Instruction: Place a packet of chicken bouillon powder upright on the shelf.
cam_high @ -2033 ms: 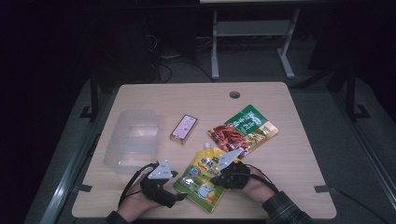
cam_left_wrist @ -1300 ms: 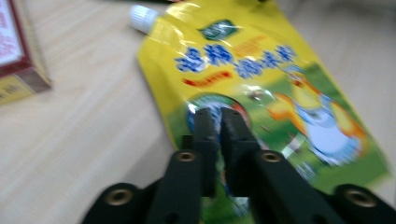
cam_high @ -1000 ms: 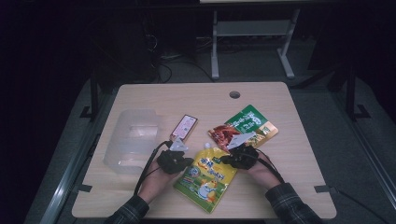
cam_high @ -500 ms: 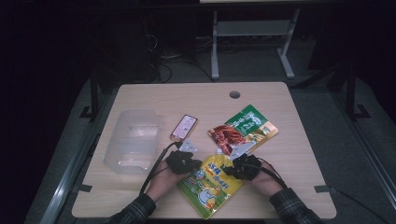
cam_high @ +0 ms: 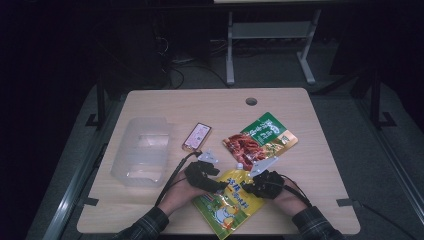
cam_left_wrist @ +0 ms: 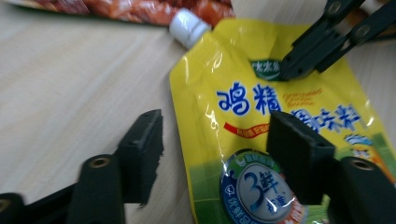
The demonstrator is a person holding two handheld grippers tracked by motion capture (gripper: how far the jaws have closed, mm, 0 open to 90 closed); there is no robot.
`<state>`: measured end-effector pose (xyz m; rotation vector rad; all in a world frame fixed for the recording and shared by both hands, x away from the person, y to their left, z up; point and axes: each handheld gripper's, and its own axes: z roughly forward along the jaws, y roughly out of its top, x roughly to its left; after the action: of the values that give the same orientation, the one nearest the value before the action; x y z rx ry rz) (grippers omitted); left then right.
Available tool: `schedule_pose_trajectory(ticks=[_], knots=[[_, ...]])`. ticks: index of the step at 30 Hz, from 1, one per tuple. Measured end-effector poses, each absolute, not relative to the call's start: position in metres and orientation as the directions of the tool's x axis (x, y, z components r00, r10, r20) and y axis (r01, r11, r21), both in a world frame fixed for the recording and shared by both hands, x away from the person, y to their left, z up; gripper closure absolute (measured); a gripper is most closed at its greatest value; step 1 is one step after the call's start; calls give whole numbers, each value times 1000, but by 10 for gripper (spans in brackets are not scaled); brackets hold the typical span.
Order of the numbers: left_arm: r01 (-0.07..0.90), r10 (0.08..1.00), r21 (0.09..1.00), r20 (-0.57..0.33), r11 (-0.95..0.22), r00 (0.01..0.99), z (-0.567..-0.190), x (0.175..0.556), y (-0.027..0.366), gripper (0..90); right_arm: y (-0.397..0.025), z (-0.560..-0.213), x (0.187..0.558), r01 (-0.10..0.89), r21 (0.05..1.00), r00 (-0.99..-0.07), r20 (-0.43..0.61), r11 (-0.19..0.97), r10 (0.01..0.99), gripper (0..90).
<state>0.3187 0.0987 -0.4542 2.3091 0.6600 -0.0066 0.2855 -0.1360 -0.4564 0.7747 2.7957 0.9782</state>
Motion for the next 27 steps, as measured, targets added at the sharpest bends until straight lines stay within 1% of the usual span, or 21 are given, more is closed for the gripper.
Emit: schedule_pose_trajectory(ticks=[2,5,8,9,10,12,13,14,15,18,19,20,21,25,27], knots=[[468,449,634,-206,-615,869,-457,319,97,328,-136,-456,285,437,601,-868,89,669,488,900],[492,434,619,-258,-612,863,-461,321,94,325,-135,-456,285,444,601,-865,94,665,492,900],[486,432,621,-252,-614,866,-461,320,91,324,-135,-457,285,429,594,-871,75,680,485,900],[482,428,616,-246,-624,870,-460,320,90,336,-134,-457,285,433,590,-870,76,682,487,900],[486,423,622,-261,-614,868,-461,320,89,351,-134,-457,285,428,588,-872,70,686,484,900],[487,416,622,-271,-613,868,-461,320,89,416,-133,-457,285,436,586,-869,75,683,490,900],[487,414,622,-272,-613,869,-461,320,89,416,-133,-457,285,430,584,-872,71,689,484,900],[491,416,621,-275,-612,867,-461,320,89,435,-133,-457,285,429,584,-872,70,689,484,900],[492,417,617,-275,-614,866,-461,321,90,489,-133,-458,285,436,584,-869,75,685,489,900],[500,418,616,-287,-609,862,-461,323,91,597,-133,-458,285,443,585,-865,81,679,495,900],[502,416,616,-291,-607,861,-462,324,92,597,-133,-458,285,443,585,-865,81,679,495,900],[496,408,612,-292,-615,865,-462,324,92,670,-133,-457,285,450,586,-863,91,674,497,900],[496,405,612,-293,-616,866,-462,324,92,703,-133,-458,285,450,588,-863,91,673,498,900],[474,391,619,-277,-626,878,-462,322,90,805,-132,-458,286,447,589,-863,86,674,497,900],[460,388,626,-260,-630,884,-462,320,90,826,-131,-458,286,440,590,-866,77,677,495,900]])
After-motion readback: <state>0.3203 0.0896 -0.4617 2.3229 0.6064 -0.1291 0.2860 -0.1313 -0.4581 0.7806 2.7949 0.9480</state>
